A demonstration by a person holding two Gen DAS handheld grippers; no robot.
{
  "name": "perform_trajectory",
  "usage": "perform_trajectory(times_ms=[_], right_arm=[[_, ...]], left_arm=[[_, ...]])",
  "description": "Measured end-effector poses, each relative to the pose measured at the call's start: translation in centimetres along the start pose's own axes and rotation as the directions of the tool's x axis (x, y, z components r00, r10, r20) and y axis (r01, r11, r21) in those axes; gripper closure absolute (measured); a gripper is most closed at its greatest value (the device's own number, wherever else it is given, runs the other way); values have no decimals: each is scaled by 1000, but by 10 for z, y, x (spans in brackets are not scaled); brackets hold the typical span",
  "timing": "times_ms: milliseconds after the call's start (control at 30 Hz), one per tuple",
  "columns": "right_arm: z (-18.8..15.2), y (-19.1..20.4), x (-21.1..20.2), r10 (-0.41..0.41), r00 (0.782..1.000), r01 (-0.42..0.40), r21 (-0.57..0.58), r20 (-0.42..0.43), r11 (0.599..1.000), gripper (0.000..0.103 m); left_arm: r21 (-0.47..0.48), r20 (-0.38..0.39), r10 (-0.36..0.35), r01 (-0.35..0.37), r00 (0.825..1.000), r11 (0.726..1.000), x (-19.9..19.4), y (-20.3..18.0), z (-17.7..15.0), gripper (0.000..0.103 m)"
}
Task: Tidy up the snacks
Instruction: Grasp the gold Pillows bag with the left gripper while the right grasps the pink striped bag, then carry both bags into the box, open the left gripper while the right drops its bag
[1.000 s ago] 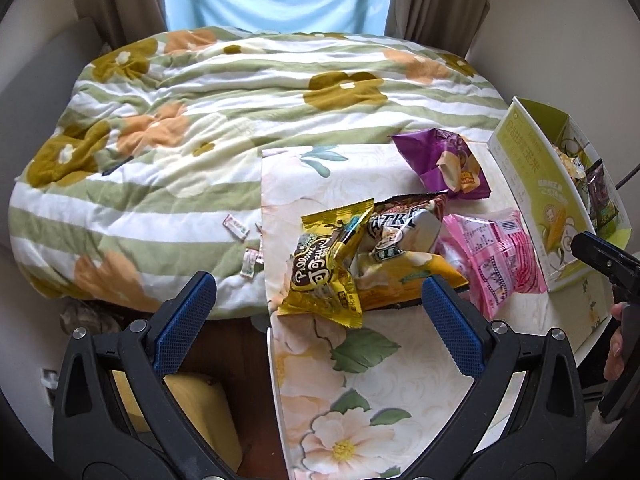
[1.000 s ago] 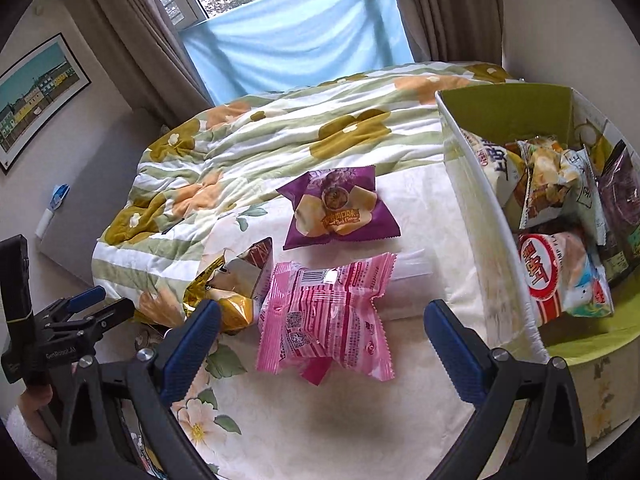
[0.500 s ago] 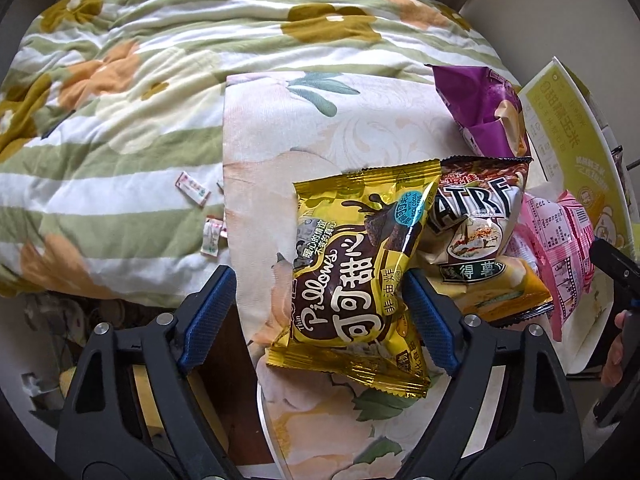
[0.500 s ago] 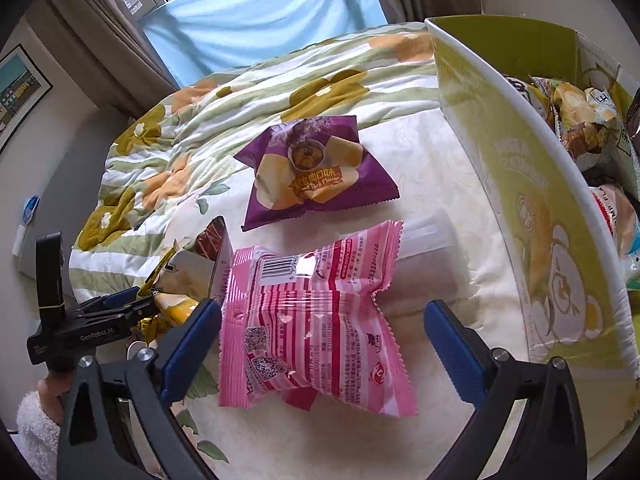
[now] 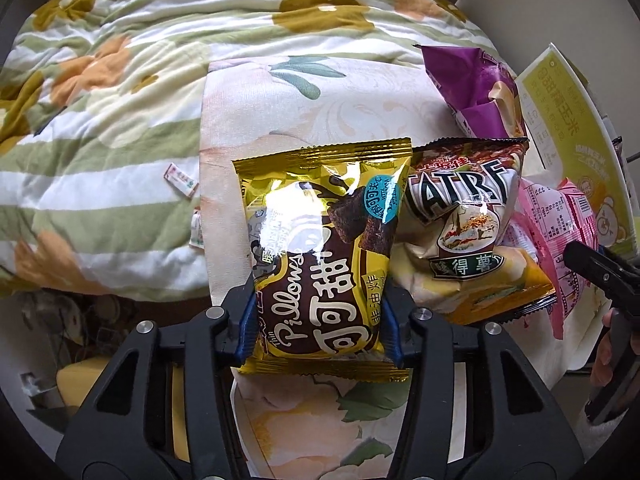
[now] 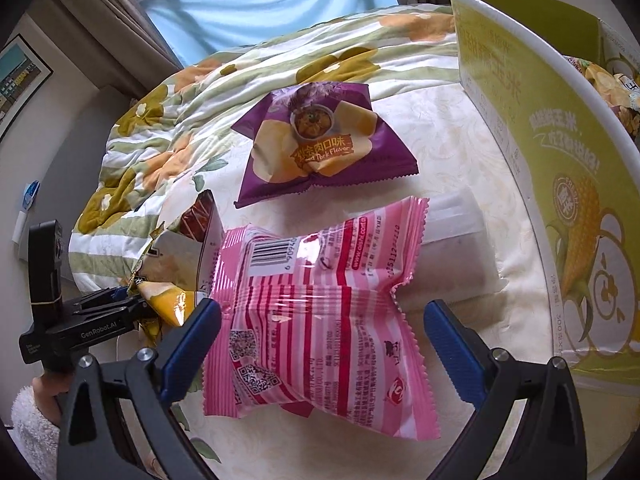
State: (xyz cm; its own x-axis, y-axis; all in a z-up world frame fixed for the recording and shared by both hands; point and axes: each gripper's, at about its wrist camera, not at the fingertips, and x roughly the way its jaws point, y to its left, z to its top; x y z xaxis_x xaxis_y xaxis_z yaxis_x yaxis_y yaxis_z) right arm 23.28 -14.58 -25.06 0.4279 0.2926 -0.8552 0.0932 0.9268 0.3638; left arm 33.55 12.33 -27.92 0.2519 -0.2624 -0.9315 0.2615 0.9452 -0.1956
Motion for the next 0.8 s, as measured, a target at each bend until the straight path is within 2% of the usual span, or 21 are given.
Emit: perform_trajectory(times_ms=[100,167,333,567,800], right_arm=[[-1,0,2,3,1000,-3,-3,-6,1000,5],[-1,0,4,10,1000,-10,-8,-18,1000,19],[-2,3,-1,2,1000,-2,-22,-14,1000,32],[-6,1,-16,3,1000,-4,3,16,1000,34],[-11,7,-43,5,998,-5,9,65,1000,34]], left_arm=[[6,14,9,-9,1000,1000,-5,-3,-1,62],[14,21,20,-20,1000,1000,-8,-3,-1,62],[11,45,32,-33,998,999,-17,-4,-3,62],[6,82,33,-34,996,999,-39,-3,-6,62],[26,134,39,-43,990,999,-75,-18,-4,62]])
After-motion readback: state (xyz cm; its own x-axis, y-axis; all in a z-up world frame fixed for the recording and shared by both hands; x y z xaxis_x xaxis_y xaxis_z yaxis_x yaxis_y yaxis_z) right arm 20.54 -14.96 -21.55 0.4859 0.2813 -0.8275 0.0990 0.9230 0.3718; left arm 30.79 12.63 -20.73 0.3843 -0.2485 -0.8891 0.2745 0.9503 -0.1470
